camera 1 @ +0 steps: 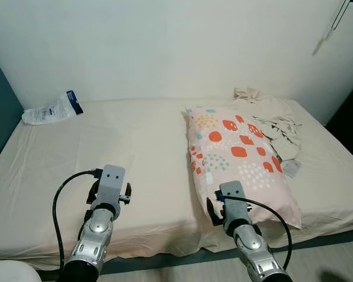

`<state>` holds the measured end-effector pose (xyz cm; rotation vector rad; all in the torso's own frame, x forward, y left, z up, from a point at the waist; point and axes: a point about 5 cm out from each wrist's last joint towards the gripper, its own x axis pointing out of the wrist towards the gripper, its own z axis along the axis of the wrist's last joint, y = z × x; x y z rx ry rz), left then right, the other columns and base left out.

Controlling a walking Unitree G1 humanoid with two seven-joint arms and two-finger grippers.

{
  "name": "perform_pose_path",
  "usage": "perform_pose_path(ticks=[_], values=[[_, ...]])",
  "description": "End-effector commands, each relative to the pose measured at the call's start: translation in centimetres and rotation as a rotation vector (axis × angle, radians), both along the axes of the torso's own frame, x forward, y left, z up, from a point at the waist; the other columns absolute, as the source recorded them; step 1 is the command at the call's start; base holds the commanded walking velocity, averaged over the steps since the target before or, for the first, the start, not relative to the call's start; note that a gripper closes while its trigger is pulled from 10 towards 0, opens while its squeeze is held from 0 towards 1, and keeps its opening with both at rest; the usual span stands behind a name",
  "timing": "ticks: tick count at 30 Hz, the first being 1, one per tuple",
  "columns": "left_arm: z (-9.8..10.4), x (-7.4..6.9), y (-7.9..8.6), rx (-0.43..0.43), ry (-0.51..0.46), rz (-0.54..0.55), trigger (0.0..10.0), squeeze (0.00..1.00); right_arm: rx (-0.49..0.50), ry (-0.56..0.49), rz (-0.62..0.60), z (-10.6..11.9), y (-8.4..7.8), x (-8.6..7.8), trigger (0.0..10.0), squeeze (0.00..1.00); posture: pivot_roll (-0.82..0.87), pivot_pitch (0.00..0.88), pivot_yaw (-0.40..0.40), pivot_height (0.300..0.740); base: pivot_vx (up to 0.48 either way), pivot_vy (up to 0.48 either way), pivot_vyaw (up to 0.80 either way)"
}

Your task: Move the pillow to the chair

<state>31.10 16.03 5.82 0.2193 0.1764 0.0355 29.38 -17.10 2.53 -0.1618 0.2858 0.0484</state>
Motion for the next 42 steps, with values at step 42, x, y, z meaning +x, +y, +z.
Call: perform_pose_path(ticks=[42], values=[[0.2,0.0,0.0,-0.06,-0.022,-0.008,10.0,0.0,0.052,-0.041,-0.006,1.1,-0.5,1.1,10.0,0.0,-0.04,0.073,-0.038,0.74,0.145,0.0,0.0]])
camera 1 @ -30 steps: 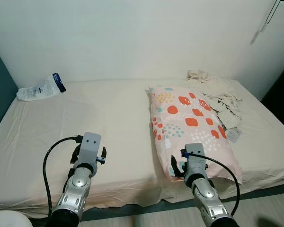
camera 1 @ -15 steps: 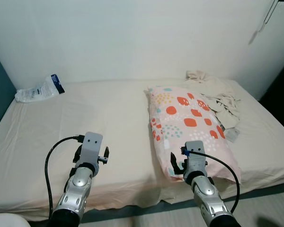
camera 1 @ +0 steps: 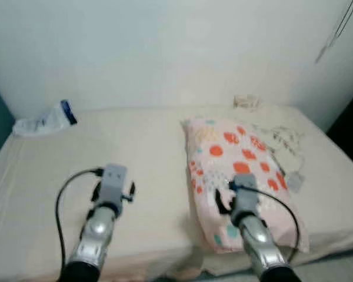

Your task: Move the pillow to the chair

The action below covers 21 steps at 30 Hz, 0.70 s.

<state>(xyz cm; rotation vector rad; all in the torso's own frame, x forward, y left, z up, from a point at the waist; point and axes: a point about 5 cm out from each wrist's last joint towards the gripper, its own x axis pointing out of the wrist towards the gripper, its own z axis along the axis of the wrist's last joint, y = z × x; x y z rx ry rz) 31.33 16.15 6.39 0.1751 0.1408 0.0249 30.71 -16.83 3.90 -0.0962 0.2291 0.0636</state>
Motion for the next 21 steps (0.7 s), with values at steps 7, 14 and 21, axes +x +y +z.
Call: perform_pose_path(ticks=[7,14,21], values=[[-0.41,-0.22,-0.03,-0.016,0.014,0.009,10.0,0.0,-0.014,0.011,-0.009,-0.24,-0.61,-0.16,10.0,0.0,-0.04,0.073,-0.039,0.74,0.0,0.0,0.0],[-0.42,-0.2,0.02,-0.01,0.014,0.013,10.0,0.0,-0.007,0.005,-0.001,-0.12,-0.43,-0.06,10.0,0.0,-0.04,0.077,-0.036,0.74,0.0,0.0,0.0],[-0.49,-0.11,-0.05,-0.008,0.024,0.001,10.0,0.0,0.037,0.009,-0.005,-0.16,-0.31,-0.12,10.0,0.0,-0.04,0.079,-0.031,0.74,0.0,0.0,0.0]])
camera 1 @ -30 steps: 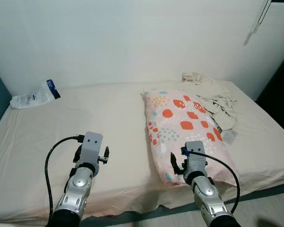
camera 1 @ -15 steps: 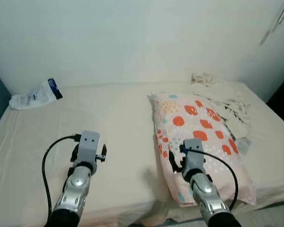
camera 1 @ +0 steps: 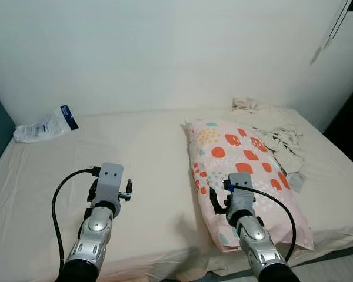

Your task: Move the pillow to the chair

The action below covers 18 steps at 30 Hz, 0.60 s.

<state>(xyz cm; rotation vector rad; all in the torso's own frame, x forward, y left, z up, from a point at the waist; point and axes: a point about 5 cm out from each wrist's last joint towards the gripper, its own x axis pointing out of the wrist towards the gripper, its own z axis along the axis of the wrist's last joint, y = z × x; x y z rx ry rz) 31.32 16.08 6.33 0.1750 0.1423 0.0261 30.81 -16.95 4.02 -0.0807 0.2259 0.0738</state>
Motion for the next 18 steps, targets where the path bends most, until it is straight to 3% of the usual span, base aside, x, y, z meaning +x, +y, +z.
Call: perform_pose_path(ticks=[1,18], values=[[-0.43,-0.11,0.02,-0.008,0.023,0.0,10.0,0.0,0.02,0.012,-0.013,-0.28,-0.19,-0.21,10.0,0.0,-0.04,0.079,-0.031,0.74,0.0,0.0,0.0],[-0.39,0.11,-0.19,-0.003,0.028,-0.013,10.0,0.0,0.031,-0.014,-0.013,0.08,-0.33,-0.18,10.0,0.0,-0.04,0.078,-0.024,0.665,0.0,0.0,0.0]])
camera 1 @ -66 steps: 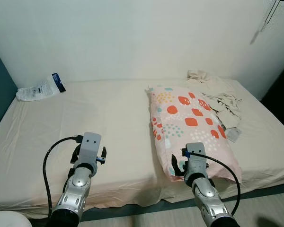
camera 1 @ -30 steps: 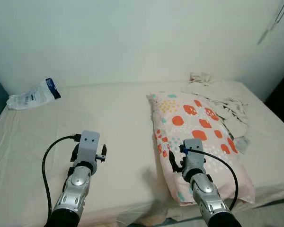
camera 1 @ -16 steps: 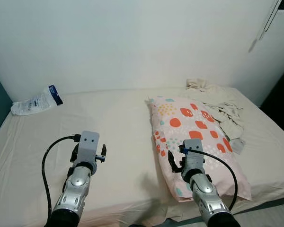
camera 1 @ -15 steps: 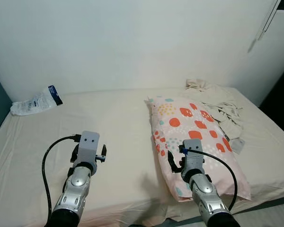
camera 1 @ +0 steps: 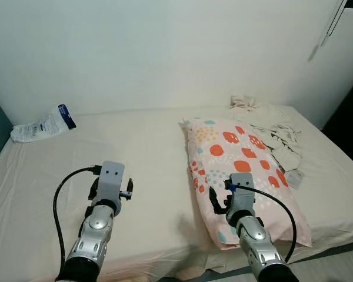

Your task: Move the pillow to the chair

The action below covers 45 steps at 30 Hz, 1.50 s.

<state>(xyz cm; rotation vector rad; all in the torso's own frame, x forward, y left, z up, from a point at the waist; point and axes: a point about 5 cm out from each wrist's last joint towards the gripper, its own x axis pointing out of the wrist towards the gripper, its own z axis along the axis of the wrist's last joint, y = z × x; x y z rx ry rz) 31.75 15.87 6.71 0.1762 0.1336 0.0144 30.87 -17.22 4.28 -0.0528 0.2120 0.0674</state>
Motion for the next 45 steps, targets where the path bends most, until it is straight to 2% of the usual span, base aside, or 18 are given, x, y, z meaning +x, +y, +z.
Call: perform_pose_path(ticks=[1,5,30,34,38,45], values=[[-0.79,-0.33,0.01,-0.003,0.036,-0.001,10.0,0.0,0.004,0.0,-0.003,-0.19,-0.07,-0.26,10.0,0.0,-0.04,0.078,-0.024,0.66,0.0,0.0,0.0],[-0.86,-0.37,-0.02,-0.001,0.038,-0.003,10.0,0.0,-0.002,-0.006,-0.002,-0.17,-0.14,-0.29,10.0,0.0,-0.04,0.077,-0.024,0.641,0.0,0.0,0.0],[-0.62,-0.17,-0.2,0.008,0.03,-0.025,10.0,0.0,-0.007,-0.017,-0.003,-0.18,0.0,-0.51,10.0,0.0,-0.04,0.064,-0.015,0.631,0.0,0.0,0.0],[-0.64,-0.19,-0.16,0.01,0.032,-0.03,10.0,0.0,0.019,-0.042,0.007,-0.09,0.34,-0.69,10.0,0.0,-0.04,0.059,-0.01,0.611,0.0,0.0,0.0],[-0.62,-0.18,-0.11,0.01,0.034,-0.035,10.0,0.0,0.047,-0.053,0.01,-0.06,0.58,-0.91,10.0,0.0,-0.04,0.057,-0.011,0.611,0.0,0.0,0.0],[-0.58,-0.1,0.02,-0.001,0.037,-0.03,10.0,0.0,0.025,-0.062,0.003,-0.01,0.45,-1.17,10.0,0.0,-0.04,0.063,-0.012,0.596,0.0,0.0,0.0]])
